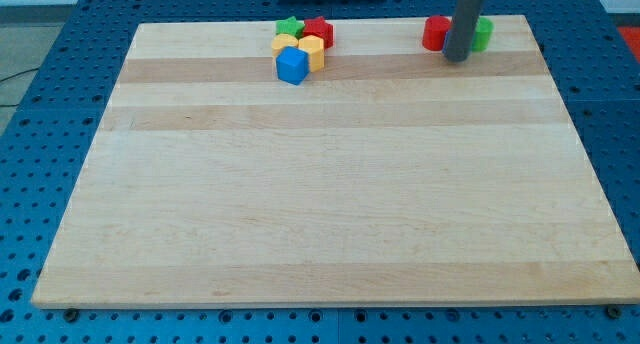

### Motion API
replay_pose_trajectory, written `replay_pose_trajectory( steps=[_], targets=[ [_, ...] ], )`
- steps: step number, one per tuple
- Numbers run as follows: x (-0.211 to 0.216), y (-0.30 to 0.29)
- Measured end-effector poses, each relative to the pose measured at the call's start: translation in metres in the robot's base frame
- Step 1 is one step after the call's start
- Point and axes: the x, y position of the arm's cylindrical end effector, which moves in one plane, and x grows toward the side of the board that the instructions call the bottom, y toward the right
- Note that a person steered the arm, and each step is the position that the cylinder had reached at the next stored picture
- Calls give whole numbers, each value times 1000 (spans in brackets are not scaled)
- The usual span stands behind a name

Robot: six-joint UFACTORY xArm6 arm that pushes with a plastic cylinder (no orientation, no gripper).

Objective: Push the red circle towards the top left of the board

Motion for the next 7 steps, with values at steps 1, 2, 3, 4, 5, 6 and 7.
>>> replay_pose_trajectory(
  steps=[1,2,3,4,5,6,7],
  targets=[
    [44,0],
    [67,0],
    [68,0],
    [61,47],
    [25,131],
    [-25,130],
    [-33,70]
  ],
)
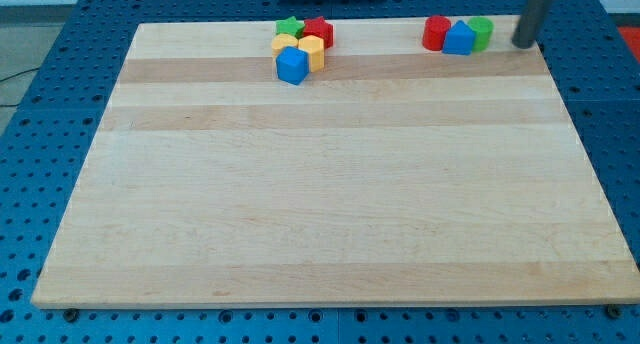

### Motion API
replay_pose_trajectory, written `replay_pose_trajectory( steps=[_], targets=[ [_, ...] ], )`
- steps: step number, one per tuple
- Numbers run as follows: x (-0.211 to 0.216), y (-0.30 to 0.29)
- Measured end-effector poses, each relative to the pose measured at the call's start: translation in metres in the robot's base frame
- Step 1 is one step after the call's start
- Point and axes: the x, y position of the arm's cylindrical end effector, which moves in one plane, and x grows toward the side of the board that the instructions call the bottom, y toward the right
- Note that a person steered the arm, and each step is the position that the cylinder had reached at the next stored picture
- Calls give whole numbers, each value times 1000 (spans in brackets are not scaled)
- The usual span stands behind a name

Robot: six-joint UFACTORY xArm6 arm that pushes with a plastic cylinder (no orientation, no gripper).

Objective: Push the red circle towards the top left of the board

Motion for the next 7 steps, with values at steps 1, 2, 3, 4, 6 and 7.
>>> replay_pose_trajectory(
  steps=[1,2,3,4,6,7],
  targets=[
    [1,-67],
    [-1,-52],
    [-24,-26],
    [-50,-46],
    [-3,-153],
    [36,-181]
  ],
)
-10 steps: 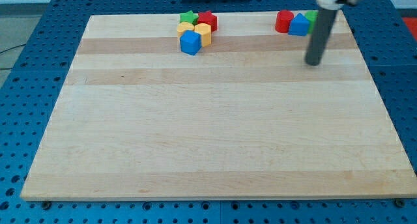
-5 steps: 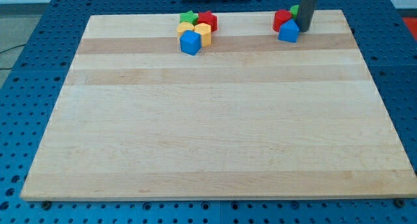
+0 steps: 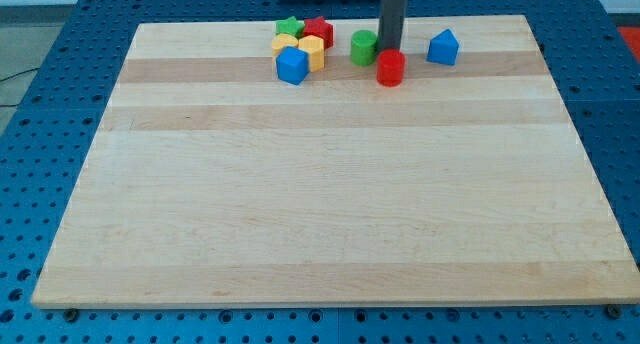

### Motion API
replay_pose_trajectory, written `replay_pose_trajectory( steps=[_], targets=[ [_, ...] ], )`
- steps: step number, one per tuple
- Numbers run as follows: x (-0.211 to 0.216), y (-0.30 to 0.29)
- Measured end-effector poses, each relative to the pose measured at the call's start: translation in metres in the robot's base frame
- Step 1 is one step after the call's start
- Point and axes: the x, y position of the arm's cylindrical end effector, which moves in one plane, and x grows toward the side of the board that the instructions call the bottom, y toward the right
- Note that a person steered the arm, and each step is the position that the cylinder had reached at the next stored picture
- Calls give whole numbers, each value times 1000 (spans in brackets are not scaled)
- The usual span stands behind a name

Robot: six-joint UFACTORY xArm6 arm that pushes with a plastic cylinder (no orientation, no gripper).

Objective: Push the red circle towards the top left of the board

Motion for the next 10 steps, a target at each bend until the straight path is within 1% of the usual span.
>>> replay_pose_trajectory(
  steps=[2,3,5,6,7,8,9,10],
  targets=[
    [56,14],
    [65,48],
    [145,25],
    [178,-28],
    [152,-84],
    [105,-80],
    [98,-149],
    [78,-193]
  ],
)
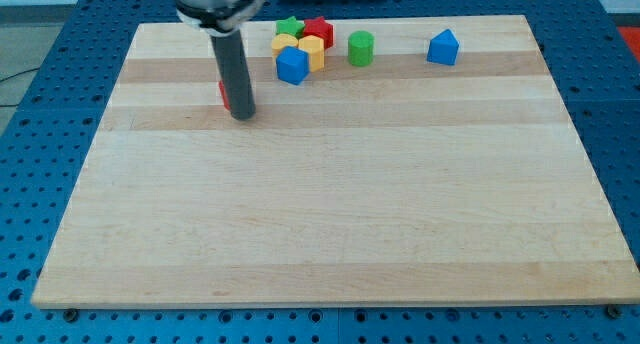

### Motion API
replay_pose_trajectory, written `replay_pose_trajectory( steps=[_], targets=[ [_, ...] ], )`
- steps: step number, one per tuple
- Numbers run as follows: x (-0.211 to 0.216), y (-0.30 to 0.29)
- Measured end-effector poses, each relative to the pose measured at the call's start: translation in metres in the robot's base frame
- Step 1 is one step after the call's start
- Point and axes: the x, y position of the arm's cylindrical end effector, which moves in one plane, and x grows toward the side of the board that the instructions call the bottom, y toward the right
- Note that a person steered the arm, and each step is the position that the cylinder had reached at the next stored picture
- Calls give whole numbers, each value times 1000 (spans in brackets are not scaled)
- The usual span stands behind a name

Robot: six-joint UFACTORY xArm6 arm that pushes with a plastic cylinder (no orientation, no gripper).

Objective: Push the red circle towards the top left of the board

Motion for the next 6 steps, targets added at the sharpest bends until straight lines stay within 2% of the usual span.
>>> replay_pose_trajectory(
  steps=[2,3,5,6],
  targets=[
    [-95,-8],
    [-99,-76],
    [-56,-86],
    [-54,-100]
  ],
)
